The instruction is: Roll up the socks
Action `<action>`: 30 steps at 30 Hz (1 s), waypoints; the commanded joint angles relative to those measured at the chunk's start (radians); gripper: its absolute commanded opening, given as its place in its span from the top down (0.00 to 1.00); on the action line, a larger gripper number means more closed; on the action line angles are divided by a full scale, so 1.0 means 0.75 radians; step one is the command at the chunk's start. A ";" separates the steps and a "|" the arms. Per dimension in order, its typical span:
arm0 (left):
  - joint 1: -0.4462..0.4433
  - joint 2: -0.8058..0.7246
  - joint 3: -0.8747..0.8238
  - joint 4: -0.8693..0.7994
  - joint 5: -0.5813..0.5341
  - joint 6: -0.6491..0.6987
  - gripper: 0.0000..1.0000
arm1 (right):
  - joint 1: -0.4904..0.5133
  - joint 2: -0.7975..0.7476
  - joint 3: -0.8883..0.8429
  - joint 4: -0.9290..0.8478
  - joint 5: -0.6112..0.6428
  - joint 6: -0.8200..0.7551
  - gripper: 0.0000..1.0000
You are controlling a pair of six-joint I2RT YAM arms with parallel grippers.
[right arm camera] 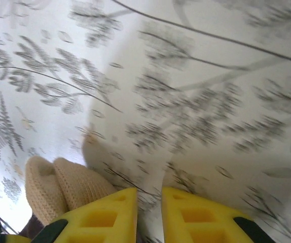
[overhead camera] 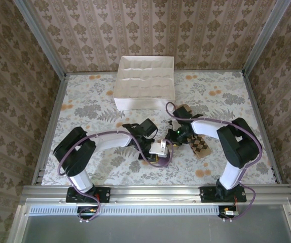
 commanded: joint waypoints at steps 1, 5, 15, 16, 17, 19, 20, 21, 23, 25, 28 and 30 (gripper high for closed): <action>0.039 0.074 0.051 -0.103 0.121 -0.087 1.00 | 0.005 -0.040 0.016 0.091 0.010 0.002 0.79; 0.096 0.177 0.140 -0.198 0.225 -0.110 1.00 | -0.032 -0.178 -0.074 0.109 0.046 -0.003 0.74; 0.138 0.320 0.255 -0.286 0.256 -0.202 1.00 | 0.024 -0.714 -0.485 0.249 0.074 0.001 0.70; 0.140 0.319 0.246 -0.266 0.256 -0.215 1.00 | 0.046 -0.755 -0.510 0.256 0.081 0.001 0.69; 0.142 0.320 0.242 -0.246 0.252 -0.234 1.00 | 0.068 -0.797 -0.539 0.269 0.084 0.005 0.68; 0.149 0.332 0.241 -0.229 0.261 -0.257 1.00 | 0.097 -0.868 -0.591 0.291 0.090 0.021 0.64; 0.154 0.337 0.240 -0.218 0.265 -0.269 1.00 | 0.108 -0.904 -0.618 0.314 0.086 0.031 0.61; 0.157 0.345 0.243 -0.214 0.275 -0.277 1.00 | 0.118 -0.936 -0.650 0.338 0.081 0.039 0.59; 0.162 0.359 0.254 -0.214 0.295 -0.284 1.00 | 0.137 -0.986 -0.695 0.372 0.079 0.047 0.55; 0.165 0.375 0.268 -0.223 0.306 -0.281 1.00 | 0.153 -1.006 -0.723 0.388 0.086 0.044 0.53; 0.168 0.390 0.288 -0.239 0.307 -0.272 1.00 | 0.160 -0.989 -0.738 0.397 0.094 0.046 0.51; 0.167 0.401 0.297 -0.242 0.311 -0.271 1.00 | 0.164 -0.957 -0.736 0.421 0.087 0.046 0.51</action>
